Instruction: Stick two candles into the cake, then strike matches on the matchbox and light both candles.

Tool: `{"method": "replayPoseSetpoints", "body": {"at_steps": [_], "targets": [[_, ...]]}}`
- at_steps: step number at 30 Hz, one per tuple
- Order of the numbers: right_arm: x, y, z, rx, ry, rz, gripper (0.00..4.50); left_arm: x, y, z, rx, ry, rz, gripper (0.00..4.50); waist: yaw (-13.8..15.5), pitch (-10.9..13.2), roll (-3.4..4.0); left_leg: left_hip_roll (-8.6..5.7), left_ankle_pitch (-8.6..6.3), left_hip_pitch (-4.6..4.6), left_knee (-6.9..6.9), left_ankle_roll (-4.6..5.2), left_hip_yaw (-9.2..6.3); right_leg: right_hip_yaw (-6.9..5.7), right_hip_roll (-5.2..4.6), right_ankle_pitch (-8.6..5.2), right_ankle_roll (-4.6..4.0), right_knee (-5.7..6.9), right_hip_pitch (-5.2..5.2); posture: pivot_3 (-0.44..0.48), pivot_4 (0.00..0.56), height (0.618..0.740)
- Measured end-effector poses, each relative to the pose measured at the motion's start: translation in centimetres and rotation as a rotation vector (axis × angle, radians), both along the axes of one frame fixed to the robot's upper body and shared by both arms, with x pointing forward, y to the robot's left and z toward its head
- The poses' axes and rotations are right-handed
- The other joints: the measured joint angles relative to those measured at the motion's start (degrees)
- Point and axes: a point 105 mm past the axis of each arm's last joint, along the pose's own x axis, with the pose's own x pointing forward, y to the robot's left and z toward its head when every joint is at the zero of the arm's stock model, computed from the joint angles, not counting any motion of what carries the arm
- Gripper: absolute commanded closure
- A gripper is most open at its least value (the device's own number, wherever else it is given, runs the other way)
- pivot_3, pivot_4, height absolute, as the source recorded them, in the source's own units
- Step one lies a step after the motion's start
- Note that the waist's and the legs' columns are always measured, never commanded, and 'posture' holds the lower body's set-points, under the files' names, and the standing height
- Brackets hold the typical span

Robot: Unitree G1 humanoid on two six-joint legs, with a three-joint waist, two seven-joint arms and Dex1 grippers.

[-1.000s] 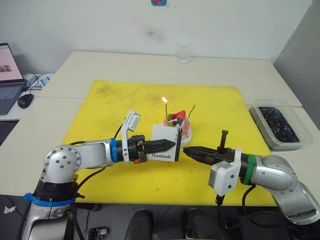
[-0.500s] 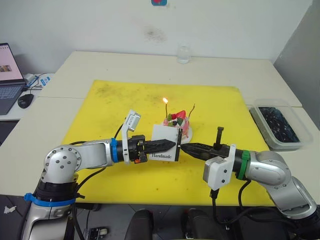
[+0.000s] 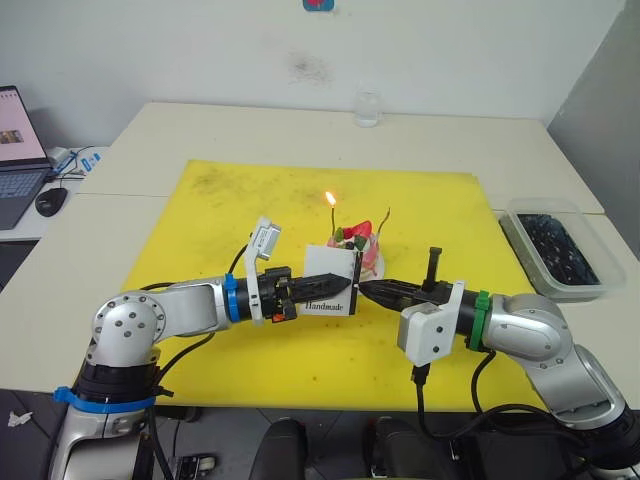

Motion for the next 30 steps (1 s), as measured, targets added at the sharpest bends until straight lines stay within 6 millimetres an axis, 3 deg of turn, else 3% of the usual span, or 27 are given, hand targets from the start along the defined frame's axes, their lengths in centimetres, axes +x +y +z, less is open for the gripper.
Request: {"method": "replayPoseSetpoints", "body": {"at_steps": [4,6,7,9,11,14,18,26,30], "targets": [[0.1,0.0,-0.2,-0.005,0.005,-0.007,4.49,0.4,-0.5,0.3,-0.007,-0.002,0.001,4.50,0.07,0.00,0.00,-0.01,0.00,0.00,0.01,0.00,-0.02,-0.02,0.01,0.00,0.00,0.01,0.00,0.000,0.150,0.740],[0.2,-0.2,-0.1,-0.013,0.002,-0.009,4.49,1.0,-1.0,1.3,-0.004,-0.035,-0.007,4.50,0.10,0.00,0.00,-0.04,0.00,-0.01,0.03,0.00,-0.03,-0.04,0.02,0.02,0.00,0.01,0.01,0.000,0.150,0.740],[-0.3,-0.2,-1.1,-0.052,0.036,0.015,4.49,1.5,-1.4,3.1,-0.027,-0.091,-0.018,4.50,0.29,0.02,-0.06,-0.09,0.00,-0.02,0.04,0.00,-0.02,-0.09,0.06,0.02,0.00,0.00,0.03,0.000,0.150,0.740],[-1.9,0.5,-4.1,-0.124,0.157,0.085,4.49,1.6,-2.2,8.9,-0.114,-0.282,-0.064,4.50,0.71,0.07,-0.25,-0.10,0.02,-0.13,0.09,-0.02,0.01,-0.25,0.26,0.02,-0.01,-0.06,0.03,0.000,0.150,0.740],[-2.3,0.4,-4.6,-0.144,0.191,0.103,4.49,1.8,-1.1,13.0,-0.139,-0.417,-0.044,4.50,0.18,0.04,-0.08,-0.12,0.02,-0.03,0.02,-0.01,0.10,-0.02,0.25,0.01,0.00,-0.03,-0.03,0.000,0.150,0.740],[-1.6,-0.5,-3.2,-0.115,0.171,0.050,4.49,1.8,0.6,15.2,-0.125,-0.491,-0.007,4.50,-0.87,-0.01,0.01,-0.04,0.01,0.10,-0.02,-0.01,0.17,0.04,0.12,0.02,0.03,-0.04,-0.01,0.000,0.150,0.740],[-1.4,-0.7,-1.0,-0.039,0.143,0.009,4.49,1.9,1.7,13.0,-0.068,-0.419,0.008,4.50,-0.79,-0.01,0.01,0.02,0.05,0.04,-0.06,-0.10,-0.03,-0.04,0.12,0.00,0.01,0.03,-0.02,0.000,0.150,0.740],[1.5,-2.4,3.2,0.044,0.036,-0.136,4.49,-1.3,4.3,3.3,0.120,-0.129,-0.048,4.50,-1.22,-0.01,0.01,0.02,0.08,0.06,-0.03,-0.12,0.00,-0.01,-0.03,0.03,-0.04,0.05,-0.02,0.000,0.150,0.740],[3.4,-2.8,4.6,0.074,-0.010,-0.190,4.49,-2.3,4.4,0.0,0.192,-0.067,-0.064,4.50,-0.74,-0.01,0.00,0.01,0.08,0.03,-0.03,-0.11,-0.01,-0.03,-0.03,0.04,-0.11,0.02,-0.03,0.000,0.150,0.740]]}}
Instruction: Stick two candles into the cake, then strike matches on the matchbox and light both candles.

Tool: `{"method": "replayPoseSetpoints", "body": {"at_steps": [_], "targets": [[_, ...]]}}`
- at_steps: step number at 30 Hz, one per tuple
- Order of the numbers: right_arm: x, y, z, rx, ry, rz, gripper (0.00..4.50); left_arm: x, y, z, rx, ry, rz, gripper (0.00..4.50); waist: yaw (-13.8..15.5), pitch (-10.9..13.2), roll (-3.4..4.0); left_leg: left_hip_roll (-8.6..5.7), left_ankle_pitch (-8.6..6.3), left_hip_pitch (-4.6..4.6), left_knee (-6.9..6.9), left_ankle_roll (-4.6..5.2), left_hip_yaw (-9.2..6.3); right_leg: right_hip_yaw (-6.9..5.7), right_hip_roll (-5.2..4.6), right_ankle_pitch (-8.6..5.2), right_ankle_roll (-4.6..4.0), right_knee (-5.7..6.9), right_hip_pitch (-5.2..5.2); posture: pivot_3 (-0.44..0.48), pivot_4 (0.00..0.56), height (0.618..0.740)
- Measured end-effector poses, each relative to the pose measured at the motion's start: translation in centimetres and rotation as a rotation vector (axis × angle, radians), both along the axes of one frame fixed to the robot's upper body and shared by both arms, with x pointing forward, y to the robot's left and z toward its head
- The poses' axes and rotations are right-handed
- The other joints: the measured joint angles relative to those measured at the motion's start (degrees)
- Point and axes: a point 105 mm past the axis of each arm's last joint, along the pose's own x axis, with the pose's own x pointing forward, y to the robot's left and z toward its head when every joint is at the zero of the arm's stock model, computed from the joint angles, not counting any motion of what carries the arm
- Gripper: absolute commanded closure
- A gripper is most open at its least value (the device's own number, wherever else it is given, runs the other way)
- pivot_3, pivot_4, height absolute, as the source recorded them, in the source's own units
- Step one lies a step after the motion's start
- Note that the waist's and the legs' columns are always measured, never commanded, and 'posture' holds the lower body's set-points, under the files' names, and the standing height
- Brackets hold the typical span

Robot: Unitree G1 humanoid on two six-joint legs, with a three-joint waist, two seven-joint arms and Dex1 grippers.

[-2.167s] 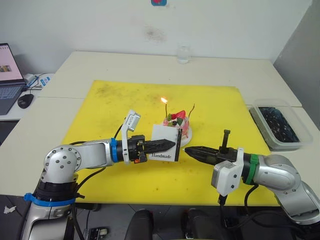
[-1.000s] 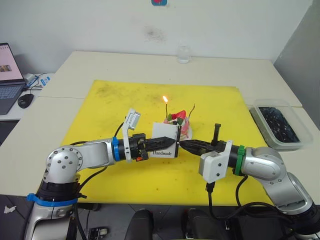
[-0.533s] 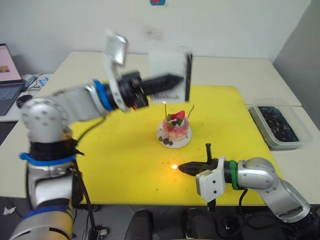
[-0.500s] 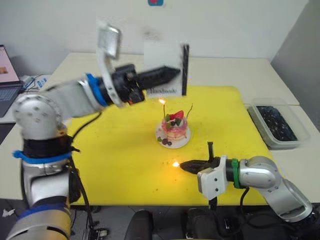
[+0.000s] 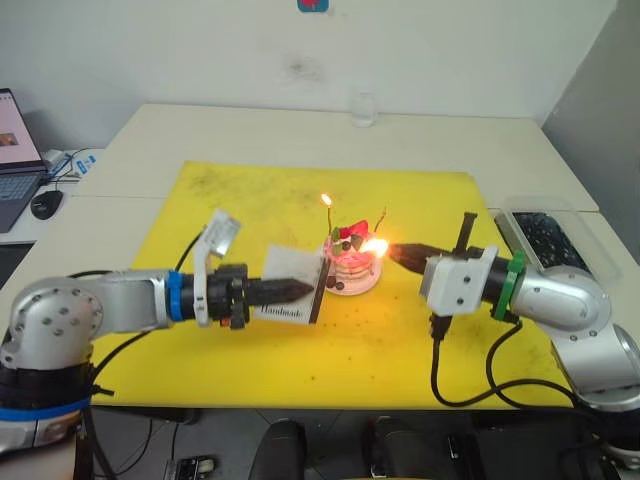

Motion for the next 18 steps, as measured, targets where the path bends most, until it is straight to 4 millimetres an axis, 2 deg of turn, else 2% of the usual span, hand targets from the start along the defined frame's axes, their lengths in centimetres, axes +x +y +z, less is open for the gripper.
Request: {"method": "replayPoseSetpoints", "body": {"at_steps": [3,10,18], "targets": [[0.9,-0.2,0.5,0.001,-0.032,-0.036,4.49,-0.5,-0.4,-0.7,0.010,-0.003,-0.027,4.50,0.36,0.00,0.00,0.01,-0.01,-0.03,-0.01,0.00,0.01,0.01,0.00,-0.02,-0.04,-0.02,-0.02,0.000,0.150,0.740],[2.2,-0.5,0.9,0.011,-0.054,-0.090,4.49,-0.8,-0.8,-0.6,-0.007,-0.023,-0.052,4.50,0.60,0.00,0.00,0.02,-0.01,-0.05,-0.04,0.01,0.03,0.01,0.04,-0.04,-0.06,-0.02,-0.07,0.000,0.150,0.740],[2.8,-0.5,0.0,-0.012,-0.032,-0.108,4.49,-0.8,-1.1,-0.7,-0.014,-0.027,-0.057,4.50,0.60,0.00,0.00,0.02,-0.01,-0.05,-0.03,0.01,0.03,0.02,0.04,-0.04,-0.05,-0.02,-0.06,0.000,0.150,0.740]]}}
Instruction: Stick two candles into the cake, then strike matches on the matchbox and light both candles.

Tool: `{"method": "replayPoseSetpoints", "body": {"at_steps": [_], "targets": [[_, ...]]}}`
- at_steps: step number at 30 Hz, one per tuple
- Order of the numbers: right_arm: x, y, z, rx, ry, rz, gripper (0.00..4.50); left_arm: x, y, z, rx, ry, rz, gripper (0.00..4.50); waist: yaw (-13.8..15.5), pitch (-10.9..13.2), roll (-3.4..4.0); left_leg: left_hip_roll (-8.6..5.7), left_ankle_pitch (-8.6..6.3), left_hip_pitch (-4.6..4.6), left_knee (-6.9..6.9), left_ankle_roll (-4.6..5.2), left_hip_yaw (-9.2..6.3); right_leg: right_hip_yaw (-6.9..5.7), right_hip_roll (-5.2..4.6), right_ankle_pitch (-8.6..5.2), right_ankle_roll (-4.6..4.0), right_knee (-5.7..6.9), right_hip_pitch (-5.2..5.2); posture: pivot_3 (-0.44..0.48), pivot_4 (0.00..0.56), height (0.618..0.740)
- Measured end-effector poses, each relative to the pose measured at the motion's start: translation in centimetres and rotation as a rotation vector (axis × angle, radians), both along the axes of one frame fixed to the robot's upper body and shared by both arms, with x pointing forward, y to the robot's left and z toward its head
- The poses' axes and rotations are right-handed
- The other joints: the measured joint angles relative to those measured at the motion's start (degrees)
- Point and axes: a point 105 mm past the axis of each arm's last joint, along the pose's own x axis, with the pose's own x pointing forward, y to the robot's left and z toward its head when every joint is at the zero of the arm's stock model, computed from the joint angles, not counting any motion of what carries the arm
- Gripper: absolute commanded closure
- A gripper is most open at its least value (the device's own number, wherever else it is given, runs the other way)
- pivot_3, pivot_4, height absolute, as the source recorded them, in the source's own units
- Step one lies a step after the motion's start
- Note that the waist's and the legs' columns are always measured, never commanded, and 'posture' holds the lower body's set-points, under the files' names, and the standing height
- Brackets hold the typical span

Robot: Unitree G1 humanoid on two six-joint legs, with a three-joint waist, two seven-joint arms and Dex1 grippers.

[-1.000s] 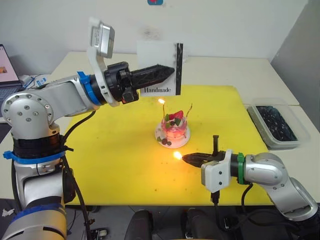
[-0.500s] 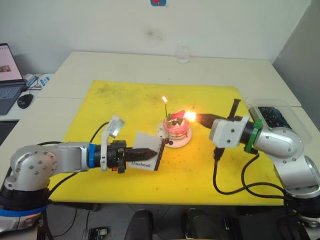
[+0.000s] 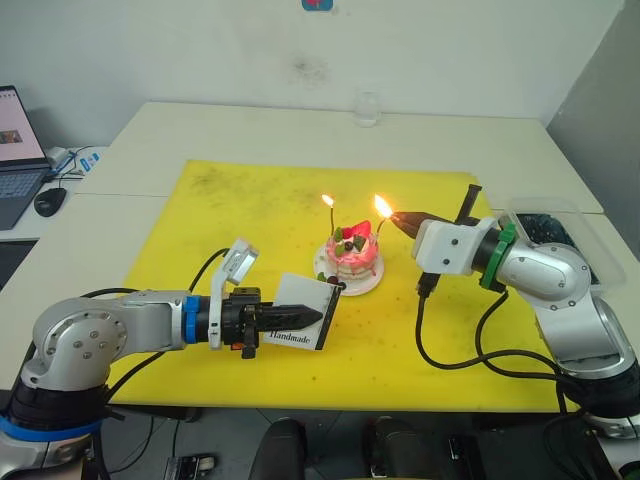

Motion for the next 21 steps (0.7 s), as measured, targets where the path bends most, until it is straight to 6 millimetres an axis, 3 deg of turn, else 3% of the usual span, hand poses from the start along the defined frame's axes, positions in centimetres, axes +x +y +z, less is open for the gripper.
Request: {"method": "replayPoseSetpoints", "body": {"at_steps": [21], "targets": [[0.68,-0.37,-0.26,-0.014,-0.016,-0.022,4.49,0.16,-0.62,-0.06,-0.014,-0.007,-0.010,4.50,0.00,0.00,0.00,0.00,0.00,0.00,0.00,0.00,-0.01,-0.01,0.02,0.00,0.00,0.00,0.00,0.000,0.150,0.740]]}}
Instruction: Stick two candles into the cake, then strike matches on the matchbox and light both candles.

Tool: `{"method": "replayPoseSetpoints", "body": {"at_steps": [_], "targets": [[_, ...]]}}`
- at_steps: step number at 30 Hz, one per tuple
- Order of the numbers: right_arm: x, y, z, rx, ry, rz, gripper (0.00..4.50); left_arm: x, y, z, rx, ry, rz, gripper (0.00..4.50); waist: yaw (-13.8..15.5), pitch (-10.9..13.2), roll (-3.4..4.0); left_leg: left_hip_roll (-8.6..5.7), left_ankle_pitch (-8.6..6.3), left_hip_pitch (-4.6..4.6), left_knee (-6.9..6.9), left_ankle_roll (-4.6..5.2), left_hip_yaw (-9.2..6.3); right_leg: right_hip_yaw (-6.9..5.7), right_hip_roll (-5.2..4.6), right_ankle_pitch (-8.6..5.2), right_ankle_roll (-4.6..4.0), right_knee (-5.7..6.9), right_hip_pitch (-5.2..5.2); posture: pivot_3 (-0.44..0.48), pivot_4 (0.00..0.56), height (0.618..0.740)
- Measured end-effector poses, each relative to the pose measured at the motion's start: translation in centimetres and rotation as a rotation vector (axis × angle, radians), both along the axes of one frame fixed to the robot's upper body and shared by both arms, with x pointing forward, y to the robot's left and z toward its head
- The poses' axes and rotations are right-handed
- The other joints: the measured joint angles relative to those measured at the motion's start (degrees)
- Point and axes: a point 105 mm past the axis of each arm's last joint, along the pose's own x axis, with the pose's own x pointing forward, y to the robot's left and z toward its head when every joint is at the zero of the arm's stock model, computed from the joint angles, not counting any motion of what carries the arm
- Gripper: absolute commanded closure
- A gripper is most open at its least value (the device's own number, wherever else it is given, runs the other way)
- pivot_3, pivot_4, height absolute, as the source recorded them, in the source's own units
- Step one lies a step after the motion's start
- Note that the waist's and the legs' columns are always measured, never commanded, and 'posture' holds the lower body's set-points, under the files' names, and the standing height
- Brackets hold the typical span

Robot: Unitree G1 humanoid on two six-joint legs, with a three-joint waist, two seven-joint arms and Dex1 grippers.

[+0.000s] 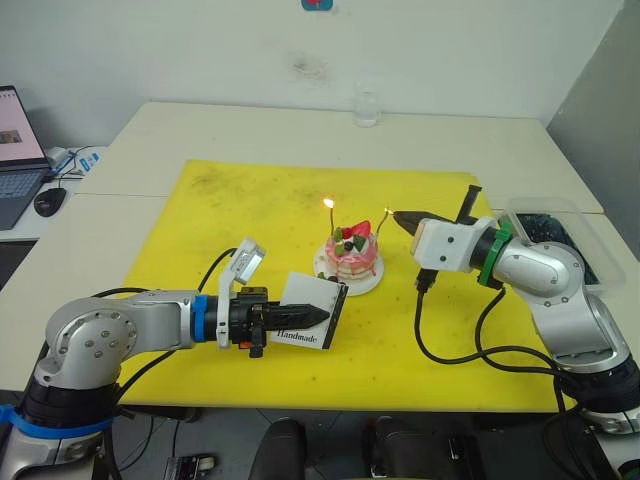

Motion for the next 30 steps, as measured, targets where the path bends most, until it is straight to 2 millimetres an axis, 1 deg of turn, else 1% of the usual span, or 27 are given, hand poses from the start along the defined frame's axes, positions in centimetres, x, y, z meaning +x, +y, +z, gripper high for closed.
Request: {"method": "replayPoseSetpoints", "body": {"at_steps": [30], "targets": [[-0.05,0.01,0.17,0.017,-0.011,0.002,4.49,-0.08,-0.50,0.00,-0.006,-0.003,-0.027,4.50,0.00,0.00,0.00,0.00,0.00,0.00,0.00,0.00,0.00,0.00,0.00,0.00,0.00,0.00,0.00,0.000,0.150,0.740]]}}
